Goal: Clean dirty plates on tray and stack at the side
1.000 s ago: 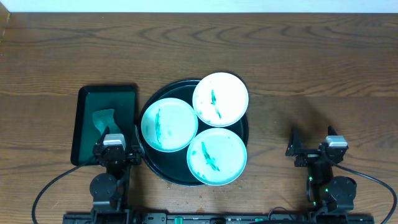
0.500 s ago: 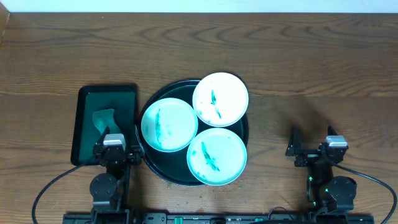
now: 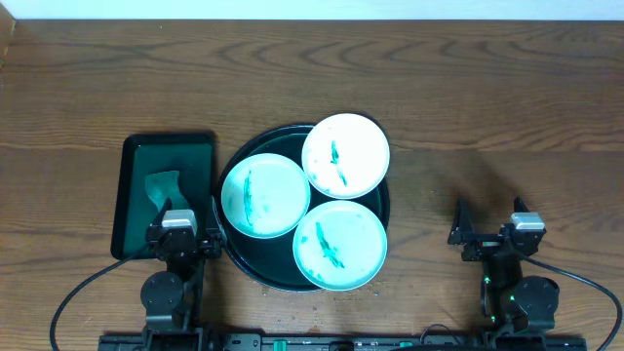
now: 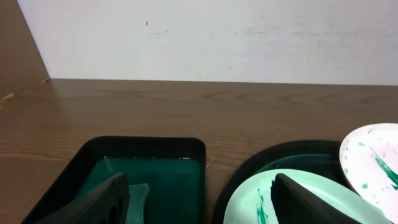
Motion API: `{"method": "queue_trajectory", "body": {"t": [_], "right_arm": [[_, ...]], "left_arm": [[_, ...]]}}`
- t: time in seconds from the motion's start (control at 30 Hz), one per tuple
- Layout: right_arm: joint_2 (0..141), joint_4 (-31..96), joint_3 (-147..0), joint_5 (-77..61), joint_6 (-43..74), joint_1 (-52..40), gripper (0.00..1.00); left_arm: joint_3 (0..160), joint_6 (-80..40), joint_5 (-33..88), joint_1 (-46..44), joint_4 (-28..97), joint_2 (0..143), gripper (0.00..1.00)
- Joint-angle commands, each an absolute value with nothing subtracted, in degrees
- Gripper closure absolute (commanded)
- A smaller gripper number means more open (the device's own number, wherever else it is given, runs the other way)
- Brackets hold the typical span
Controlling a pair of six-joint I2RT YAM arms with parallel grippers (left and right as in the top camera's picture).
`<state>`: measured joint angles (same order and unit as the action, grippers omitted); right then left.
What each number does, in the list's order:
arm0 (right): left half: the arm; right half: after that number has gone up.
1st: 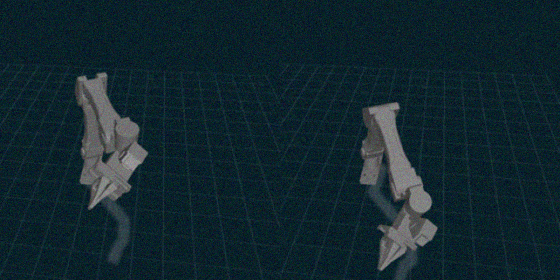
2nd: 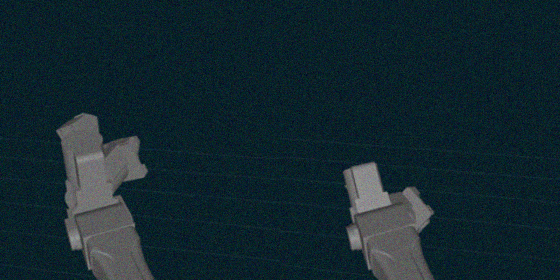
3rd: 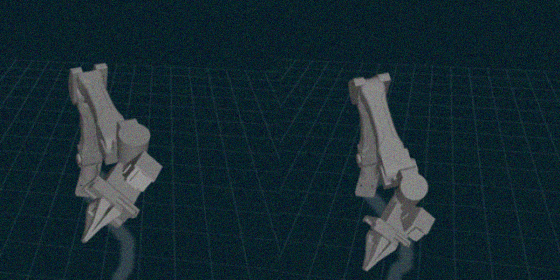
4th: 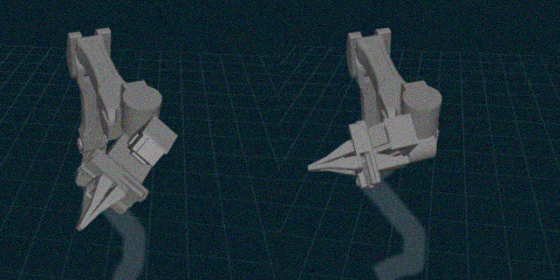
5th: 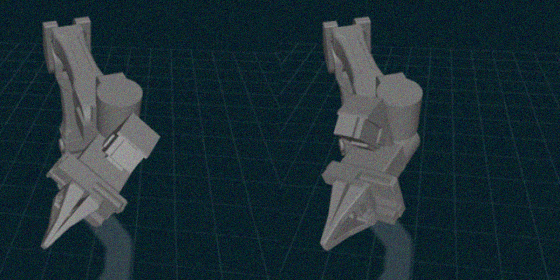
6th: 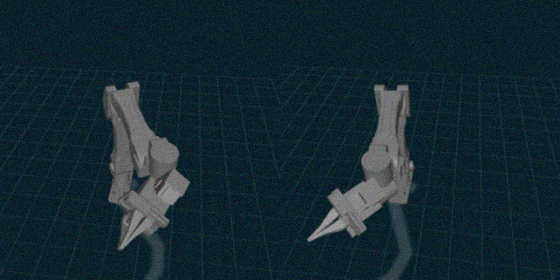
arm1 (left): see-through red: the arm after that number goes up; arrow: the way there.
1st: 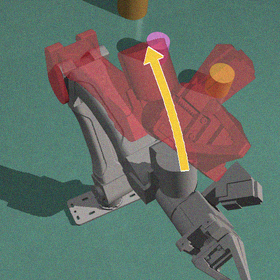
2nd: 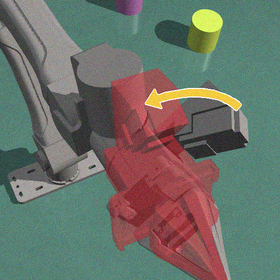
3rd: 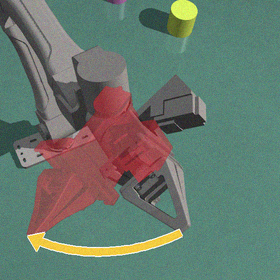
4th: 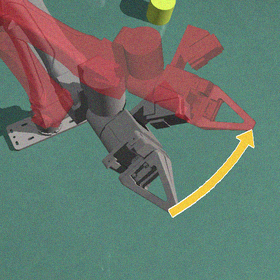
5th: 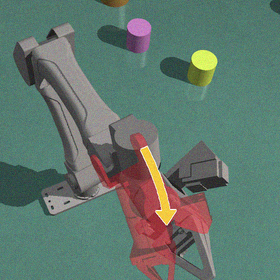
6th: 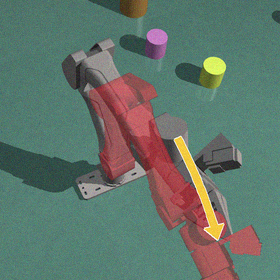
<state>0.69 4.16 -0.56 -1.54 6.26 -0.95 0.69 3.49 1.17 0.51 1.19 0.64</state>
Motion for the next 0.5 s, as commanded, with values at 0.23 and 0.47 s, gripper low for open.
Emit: {"method": "queue_trajectory", "body": {"t": [0.23, 0.47], "right_arm": [[0.34, 4.19, -0.32, -1.56, 5.72, -0.47, 0.01], [0.34, 4.19, -0.32, -1.52, 5.67, -0.45, 0.01]], "left_arm": [[0.23, 4.47, -0.21, 0.19, 4.21, 0.30, 0.26], [0.23, 4.49, -1.04, 0.19, 4.14, 0.30, 0.26]]}}
